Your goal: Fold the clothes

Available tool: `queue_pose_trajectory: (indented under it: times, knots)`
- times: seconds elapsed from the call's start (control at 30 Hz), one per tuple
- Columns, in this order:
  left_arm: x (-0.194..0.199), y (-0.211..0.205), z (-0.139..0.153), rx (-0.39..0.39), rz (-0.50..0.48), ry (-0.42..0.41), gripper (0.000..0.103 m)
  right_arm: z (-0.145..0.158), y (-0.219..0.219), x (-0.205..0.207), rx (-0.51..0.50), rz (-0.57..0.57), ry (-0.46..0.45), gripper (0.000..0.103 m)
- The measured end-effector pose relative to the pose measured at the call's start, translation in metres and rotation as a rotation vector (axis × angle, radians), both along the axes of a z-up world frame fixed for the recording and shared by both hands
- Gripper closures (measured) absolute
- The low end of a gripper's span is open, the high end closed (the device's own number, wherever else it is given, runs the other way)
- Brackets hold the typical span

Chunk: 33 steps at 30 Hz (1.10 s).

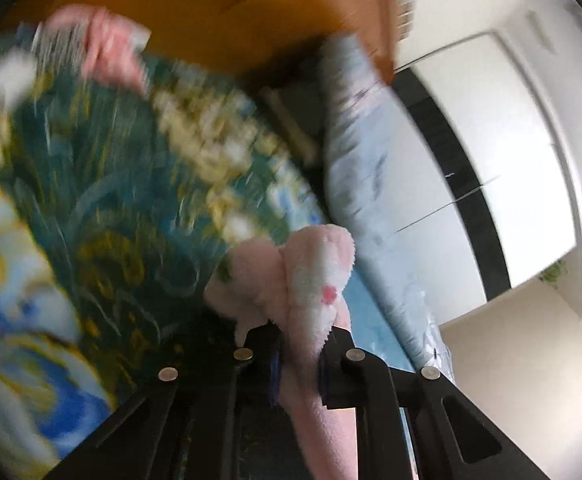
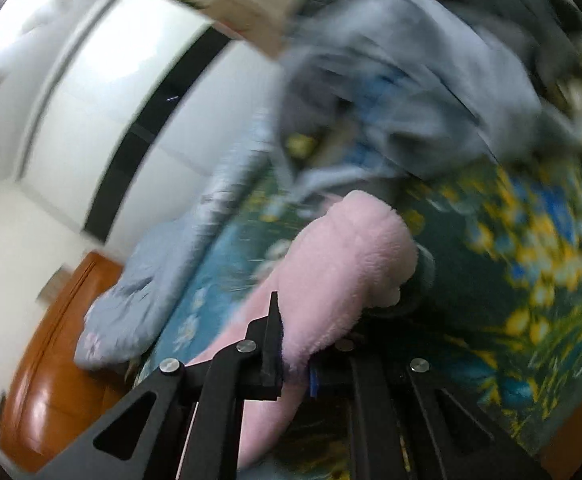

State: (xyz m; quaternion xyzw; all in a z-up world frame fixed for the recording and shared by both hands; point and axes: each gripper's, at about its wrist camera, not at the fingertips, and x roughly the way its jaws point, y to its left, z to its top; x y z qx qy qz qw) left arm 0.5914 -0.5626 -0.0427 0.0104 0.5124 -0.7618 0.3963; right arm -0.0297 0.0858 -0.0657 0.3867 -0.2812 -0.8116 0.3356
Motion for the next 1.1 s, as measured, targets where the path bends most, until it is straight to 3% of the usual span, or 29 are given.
queue_pose_trajectory:
  times: [0.07, 0.1, 0.2, 0.27, 0.37, 0.47, 0.53, 0.57, 0.6, 0.67, 0.83, 0.9, 0.97, 1.1]
  knots:
    - [0.019, 0.008, 0.009, -0.050, 0.046, -0.064, 0.088, -0.001, -0.003, 0.010, 0.020, 0.055, 0.015, 0.094]
    - [0.029, 0.008, 0.005, -0.038, 0.066, -0.089, 0.088, -0.011, -0.006, 0.013, 0.048, 0.079, -0.007, 0.094]
    - [0.053, 0.001, -0.026, 0.094, 0.096, -0.128, 0.088, -0.052, -0.010, 0.016, 0.099, 0.106, -0.119, 0.094]
    - [0.054, 0.000, -0.040, 0.133, 0.089, -0.169, 0.088, -0.071, -0.008, 0.016, 0.100, 0.098, -0.173, 0.094]
    - [0.052, 0.000, -0.049, 0.154, 0.082, -0.218, 0.084, -0.074, -0.005, 0.017, 0.090, 0.101, -0.186, 0.093]
    - [0.052, 0.000, -0.042, 0.187, 0.065, -0.256, 0.076, -0.062, 0.002, 0.017, 0.142, 0.095, -0.144, 0.087]
    - [0.048, 0.003, -0.031, 0.195, 0.069, -0.355, 0.071, -0.049, 0.015, 0.021, 0.197, 0.062, -0.094, 0.080]
    - [0.045, 0.006, -0.025, 0.183, 0.080, -0.425, 0.062, -0.042, 0.022, 0.022, 0.223, 0.037, -0.065, 0.077]
    - [0.039, 0.010, -0.016, 0.149, 0.103, -0.508, 0.054, -0.035, 0.029, 0.023, 0.248, 0.013, -0.032, 0.075]
    - [0.027, 0.018, 0.000, 0.082, 0.146, -0.664, 0.050, -0.022, 0.031, 0.019, 0.286, 0.008, 0.019, 0.074]
    - [0.000, 0.030, 0.038, -0.046, 0.315, -0.884, 0.041, -0.004, -0.008, -0.010, 0.337, 0.141, 0.088, 0.074]
    - [0.001, 0.032, 0.050, -0.068, 0.377, -0.892, 0.041, -0.007, -0.023, -0.021, 0.354, 0.194, 0.087, 0.074]
    - [0.005, 0.036, 0.059, -0.075, 0.379, -0.821, 0.040, -0.013, -0.038, -0.031, 0.377, 0.239, 0.072, 0.074]
    - [-0.003, 0.043, 0.061, -0.054, 0.276, -0.734, 0.035, -0.028, -0.052, -0.044, 0.418, 0.284, 0.047, 0.074]
